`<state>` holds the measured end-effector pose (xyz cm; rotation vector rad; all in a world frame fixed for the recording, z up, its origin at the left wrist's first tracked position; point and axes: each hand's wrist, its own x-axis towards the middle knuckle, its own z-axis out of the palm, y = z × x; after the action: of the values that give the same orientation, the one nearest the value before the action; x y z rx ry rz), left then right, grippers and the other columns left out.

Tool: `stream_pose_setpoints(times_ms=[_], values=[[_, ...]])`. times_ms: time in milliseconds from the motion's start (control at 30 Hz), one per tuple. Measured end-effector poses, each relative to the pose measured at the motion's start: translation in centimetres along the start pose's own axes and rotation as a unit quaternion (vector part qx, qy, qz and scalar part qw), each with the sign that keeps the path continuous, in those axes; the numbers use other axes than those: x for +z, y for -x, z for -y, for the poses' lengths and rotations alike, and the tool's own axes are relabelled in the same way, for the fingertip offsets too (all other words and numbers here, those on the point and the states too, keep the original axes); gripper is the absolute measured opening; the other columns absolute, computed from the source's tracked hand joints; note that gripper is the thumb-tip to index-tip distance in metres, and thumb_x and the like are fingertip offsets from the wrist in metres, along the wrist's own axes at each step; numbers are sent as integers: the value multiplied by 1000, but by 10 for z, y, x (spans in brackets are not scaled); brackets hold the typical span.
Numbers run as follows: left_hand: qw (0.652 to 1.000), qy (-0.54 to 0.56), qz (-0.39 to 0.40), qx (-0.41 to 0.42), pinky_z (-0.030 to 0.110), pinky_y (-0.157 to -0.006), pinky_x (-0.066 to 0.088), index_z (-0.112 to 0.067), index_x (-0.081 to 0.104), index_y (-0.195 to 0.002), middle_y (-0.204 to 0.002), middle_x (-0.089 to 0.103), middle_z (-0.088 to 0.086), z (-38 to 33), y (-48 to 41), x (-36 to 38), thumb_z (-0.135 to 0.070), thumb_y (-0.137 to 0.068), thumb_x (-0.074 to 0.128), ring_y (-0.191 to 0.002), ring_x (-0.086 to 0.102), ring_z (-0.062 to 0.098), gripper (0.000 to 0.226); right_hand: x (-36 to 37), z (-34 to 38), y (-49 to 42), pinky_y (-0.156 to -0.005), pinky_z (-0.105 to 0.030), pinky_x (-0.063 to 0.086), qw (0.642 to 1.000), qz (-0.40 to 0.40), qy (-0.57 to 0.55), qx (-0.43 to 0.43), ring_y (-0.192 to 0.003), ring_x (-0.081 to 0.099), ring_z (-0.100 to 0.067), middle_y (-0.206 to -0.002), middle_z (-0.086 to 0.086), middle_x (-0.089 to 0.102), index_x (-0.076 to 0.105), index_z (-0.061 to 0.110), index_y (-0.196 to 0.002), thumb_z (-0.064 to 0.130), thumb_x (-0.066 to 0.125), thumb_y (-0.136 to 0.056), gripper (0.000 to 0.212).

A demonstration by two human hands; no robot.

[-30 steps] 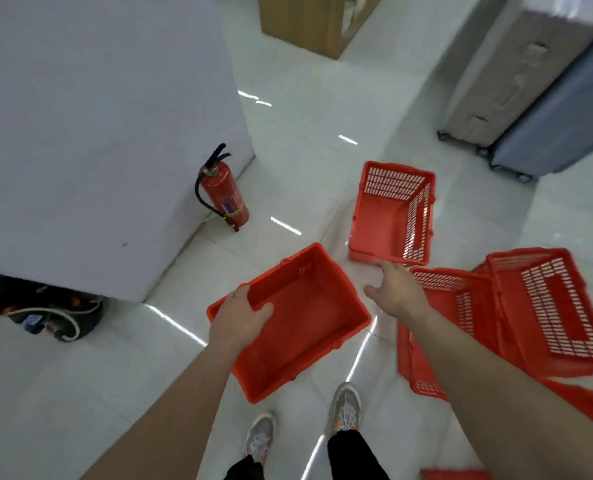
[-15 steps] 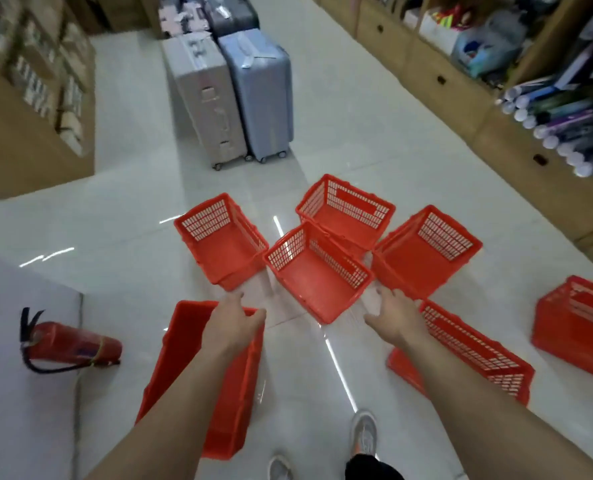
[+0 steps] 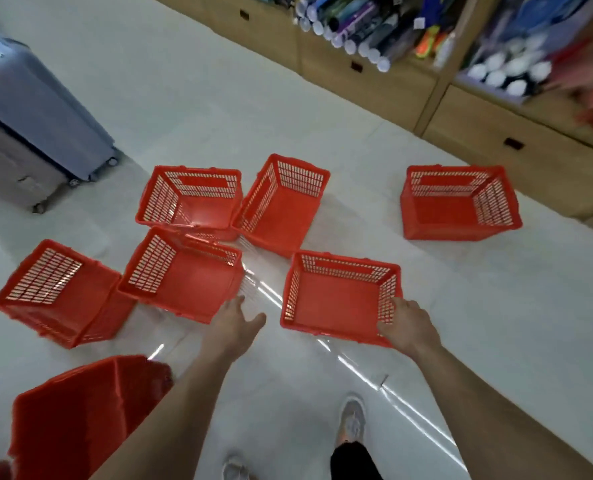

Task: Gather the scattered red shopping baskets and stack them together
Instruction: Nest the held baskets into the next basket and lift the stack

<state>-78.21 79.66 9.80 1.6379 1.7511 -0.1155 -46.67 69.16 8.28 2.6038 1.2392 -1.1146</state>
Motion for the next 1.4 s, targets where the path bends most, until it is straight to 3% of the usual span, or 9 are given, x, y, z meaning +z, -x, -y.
stream_pose_setpoints(times_ms=[133, 300, 600, 733, 933, 1067, 1300, 1367, 1400], values=[[1000, 29, 10, -1, 39, -105, 42, -7, 51, -139, -138, 58, 15, -54, -56, 56, -43, -87, 66, -126, 54, 30, 65, -4, -74, -59, -96, -42, 46, 998, 0, -34, 55, -124, 48, -33, -136, -12, 49, 44, 16, -141, 45, 66, -84, 67], [1000, 11, 15, -5, 43, -103, 44, -9, 43, -146, -144, 53, 13, -68, -132, 122, -52, -85, 65, -127, 54, 31, 78, 25, -124, -138, -97, -44, 44, 994, 2, -71, 87, -128, 46, -32, -143, -11, 45, 37, 15, -147, 49, 65, -85, 76], [1000, -22, 6, -19, 47, -99, 47, -8, 40, -146, -143, 52, 15, -13, -277, 246, -55, -81, 68, -125, 55, 33, 85, 138, -160, -288, -94, -45, 46, 989, -27, -112, 94, -121, 52, -31, -135, -10, 51, 40, 17, -143, 47, 64, -86, 69], [1000, -16, -13, -8, 41, -90, 51, -7, 47, -137, -131, 60, 16, 19, -335, 301, -46, -81, 70, -113, 62, 33, 71, 196, -181, -349, -96, -50, 46, 984, -59, -114, 125, -123, 51, -33, -137, -12, 48, 35, 16, -146, 47, 65, -86, 74], [999, -1, -41, -33, 52, -91, 53, -9, 36, -142, -133, 53, 19, 57, -391, 357, -36, -90, 64, -113, 60, 38, 65, 262, -200, -401, -92, -56, 52, 969, -85, -172, 156, -112, 61, -37, -131, -14, 56, 31, 15, -143, 38, 61, -91, 64], [998, 29, -22, -56, 40, -66, 59, -8, 49, -127, -103, 69, 11, 67, -403, 360, -35, -96, 55, -80, 70, 24, 42, 273, -197, -402, -86, -52, 56, 955, -131, -220, 148, -99, 68, -35, -121, -13, 65, 38, 12, -136, 32, 59, -94, 51], [992, 101, -45, -64, 48, -87, 56, -17, 49, -131, -114, 69, 11, 58, -327, 280, -30, -90, 59, -96, 69, 31, 44, 202, -160, -320, -81, -49, 57, 959, -145, -220, 108, -90, 70, -31, -116, -10, 68, 45, 13, -134, 29, 57, -96, 43], [987, 122, -57, -87, 43, -81, 57, -19, 47, -135, -110, 69, 8, 55, -291, 235, -32, -91, 60, -91, 70, 27, 49, 163, -137, -283, -82, -50, 58, 963, -141, -212, 90, -89, 70, -30, -115, -10, 68, 45, 13, -133, 32, 57, -96, 44], [984, 132, -61, -99, 35, -69, 58, -18, 47, -135, -103, 70, 4, 53, -273, 209, -33, -91, 60, -82, 71, 21, 48, 141, -124, -264, -82, -50, 58, 965, -138, -206, 83, -88, 70, -30, -114, -10, 68, 45, 13, -133, 34, 57, -96, 44]])
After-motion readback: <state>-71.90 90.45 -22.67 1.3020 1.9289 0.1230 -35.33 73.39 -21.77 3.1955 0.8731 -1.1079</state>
